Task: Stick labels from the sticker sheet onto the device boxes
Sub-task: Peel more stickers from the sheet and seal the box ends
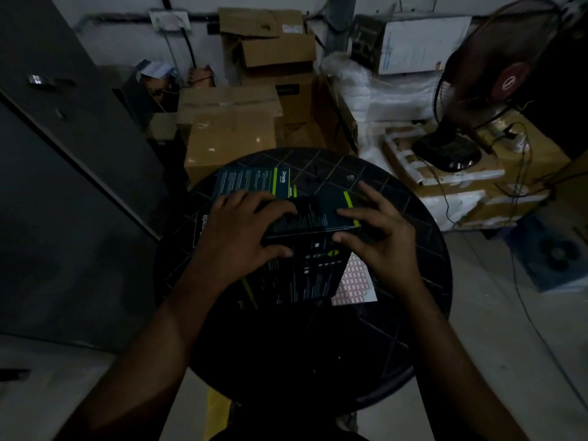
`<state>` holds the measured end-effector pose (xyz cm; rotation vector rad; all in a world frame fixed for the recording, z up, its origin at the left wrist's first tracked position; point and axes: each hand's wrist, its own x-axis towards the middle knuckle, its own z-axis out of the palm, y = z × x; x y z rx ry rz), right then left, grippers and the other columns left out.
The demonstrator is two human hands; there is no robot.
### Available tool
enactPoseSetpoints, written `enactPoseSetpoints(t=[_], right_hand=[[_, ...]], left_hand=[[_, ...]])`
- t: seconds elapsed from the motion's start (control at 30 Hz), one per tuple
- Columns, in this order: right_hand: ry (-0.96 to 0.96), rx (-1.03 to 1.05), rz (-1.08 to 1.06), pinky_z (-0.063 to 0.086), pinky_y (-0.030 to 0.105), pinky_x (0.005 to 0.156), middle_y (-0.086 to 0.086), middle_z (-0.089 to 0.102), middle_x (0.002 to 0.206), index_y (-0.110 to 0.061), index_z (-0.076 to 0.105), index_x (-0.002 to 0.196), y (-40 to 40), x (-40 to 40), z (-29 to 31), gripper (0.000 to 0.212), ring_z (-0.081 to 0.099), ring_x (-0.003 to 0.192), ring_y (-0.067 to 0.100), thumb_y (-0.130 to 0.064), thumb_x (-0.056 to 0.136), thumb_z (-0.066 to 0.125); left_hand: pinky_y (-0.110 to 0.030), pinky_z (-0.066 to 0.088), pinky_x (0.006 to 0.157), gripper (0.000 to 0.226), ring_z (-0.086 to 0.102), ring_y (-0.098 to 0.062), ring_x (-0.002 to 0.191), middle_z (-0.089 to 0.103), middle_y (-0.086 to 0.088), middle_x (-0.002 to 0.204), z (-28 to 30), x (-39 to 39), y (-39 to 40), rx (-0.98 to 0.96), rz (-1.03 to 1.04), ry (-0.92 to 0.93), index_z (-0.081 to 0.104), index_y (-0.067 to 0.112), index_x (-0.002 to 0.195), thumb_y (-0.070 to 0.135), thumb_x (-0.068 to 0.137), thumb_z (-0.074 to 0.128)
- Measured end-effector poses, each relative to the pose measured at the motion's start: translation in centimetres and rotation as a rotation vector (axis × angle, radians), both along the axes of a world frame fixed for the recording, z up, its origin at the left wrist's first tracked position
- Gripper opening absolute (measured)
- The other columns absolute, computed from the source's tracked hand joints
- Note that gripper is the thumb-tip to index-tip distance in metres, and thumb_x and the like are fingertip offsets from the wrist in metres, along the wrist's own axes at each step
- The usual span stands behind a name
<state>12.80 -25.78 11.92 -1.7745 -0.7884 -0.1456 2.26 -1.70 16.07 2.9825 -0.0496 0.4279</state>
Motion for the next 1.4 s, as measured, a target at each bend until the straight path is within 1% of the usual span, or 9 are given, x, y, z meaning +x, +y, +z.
enactPoseSetpoints(t=[0.2, 0.4, 0.53, 0.7, 0.8, 0.9, 1.13, 1.27, 1.4], right_hand=[[-0.025, -0.163, 0.060, 0.046, 0.019, 0.101, -0.001, 0.056, 0.142, -0.023, 0.070, 0.118, 0.3, 0.3, -0.8, 0.051, 0.052, 0.133, 0.008, -0.017, 0.072, 0.090], [-0.061, -0.221, 0.026, 0.050, 0.023, 0.097, 0.002, 0.057, 0.137, -0.019, 0.072, 0.112, 0.9, 0.7, -3.0, 0.046, 0.059, 0.122, 0.014, -0.013, 0.070, 0.090], [0.024, -0.185, 0.026, 0.058, 0.041, 0.091, 0.000, 0.055, 0.141, -0.019, 0.070, 0.115, 0.1, 1.1, -4.6, 0.045, 0.059, 0.125, 0.018, -0.010, 0.074, 0.088], [0.613, 0.105, 0.158, 0.059, 0.039, 0.091, 0.009, 0.062, 0.137, -0.032, 0.048, 0.143, -3.3, 3.2, -7.9, 0.070, 0.064, 0.121, 0.026, -0.009, 0.084, 0.077], [0.686, -0.269, -0.188, 0.056, 0.042, 0.089, 0.012, 0.072, 0.118, -0.018, 0.059, 0.134, -5.1, 4.4, -13.3, 0.046, 0.068, 0.110, 0.038, -0.012, 0.090, 0.073], [0.679, -0.700, -0.294, 0.045, 0.028, 0.097, 0.014, 0.068, 0.128, -0.007, 0.065, 0.128, -6.0, 3.6, -18.5, 0.041, 0.065, 0.116, 0.029, -0.017, 0.090, 0.073], [0.791, -0.963, -0.487, 0.036, 0.048, 0.110, 0.023, 0.031, 0.148, -0.003, 0.034, 0.146, -3.5, 2.5, -22.9, 0.076, 0.033, 0.137, 0.041, -0.042, 0.091, 0.069], [0.792, -0.960, -0.619, 0.043, 0.051, 0.103, 0.018, 0.033, 0.145, -0.005, 0.035, 0.141, -2.5, 3.0, -23.3, 0.086, 0.032, 0.134, 0.037, -0.048, 0.081, 0.078], [0.913, -0.823, -0.649, 0.036, 0.047, 0.110, 0.027, 0.045, 0.143, 0.006, 0.032, 0.136, -2.7, 4.6, -24.1, 0.090, 0.041, 0.135, 0.042, -0.029, 0.074, 0.088]], left_hand=[[-0.042, 0.032, 0.097, 0.066, 0.043, -0.021, 0.120, 0.049, 0.009, 0.130, -0.8, -0.8, 0.6, -0.052, 0.020, 0.100, 0.039, 0.053, 0.133, 0.068, 0.075, 0.066], [-0.043, 0.030, 0.099, 0.057, 0.043, -0.023, 0.122, 0.048, 0.005, 0.131, -3.8, -0.5, 0.4, -0.053, 0.018, 0.093, 0.048, 0.048, 0.129, 0.063, 0.078, 0.068], [-0.045, 0.033, 0.098, 0.054, 0.045, -0.027, 0.121, 0.050, -0.001, 0.132, -4.7, 0.7, -0.1, 0.009, 0.004, 0.098, 0.051, 0.045, 0.128, 0.062, 0.079, 0.068], [-0.043, 0.033, 0.096, 0.054, 0.048, -0.029, 0.117, 0.052, -0.004, 0.130, -4.9, 2.1, -0.3, 0.050, -0.034, 0.066, 0.053, 0.043, 0.126, 0.058, 0.078, 0.071], [-0.044, 0.033, 0.095, 0.053, 0.048, -0.030, 0.117, 0.052, -0.005, 0.130, -4.9, 2.6, -0.4, 0.046, -0.022, 0.059, 0.054, 0.042, 0.126, 0.057, 0.078, 0.072], [-0.044, 0.031, 0.097, 0.052, 0.048, -0.030, 0.118, 0.052, -0.004, 0.130, -5.0, 3.0, -0.3, 0.046, -0.015, 0.053, 0.055, 0.043, 0.126, 0.059, 0.079, 0.069], [-0.043, 0.030, 0.098, 0.049, 0.048, -0.027, 0.121, 0.052, -0.001, 0.133, -4.9, 2.4, 0.3, 0.031, 0.008, 0.041, 0.057, 0.044, 0.122, 0.061, 0.078, 0.069], [-0.045, 0.031, 0.097, 0.049, 0.043, -0.028, 0.124, 0.050, 0.000, 0.134, -5.2, 2.2, -0.3, -0.044, 0.021, 0.083, 0.056, 0.045, 0.119, 0.058, 0.075, 0.074], [-0.050, 0.034, 0.099, 0.045, 0.035, -0.026, 0.133, 0.046, 0.006, 0.145, -5.5, 1.9, -0.3, -0.091, 0.019, 0.074, 0.059, 0.043, 0.118, 0.056, 0.078, 0.073]])
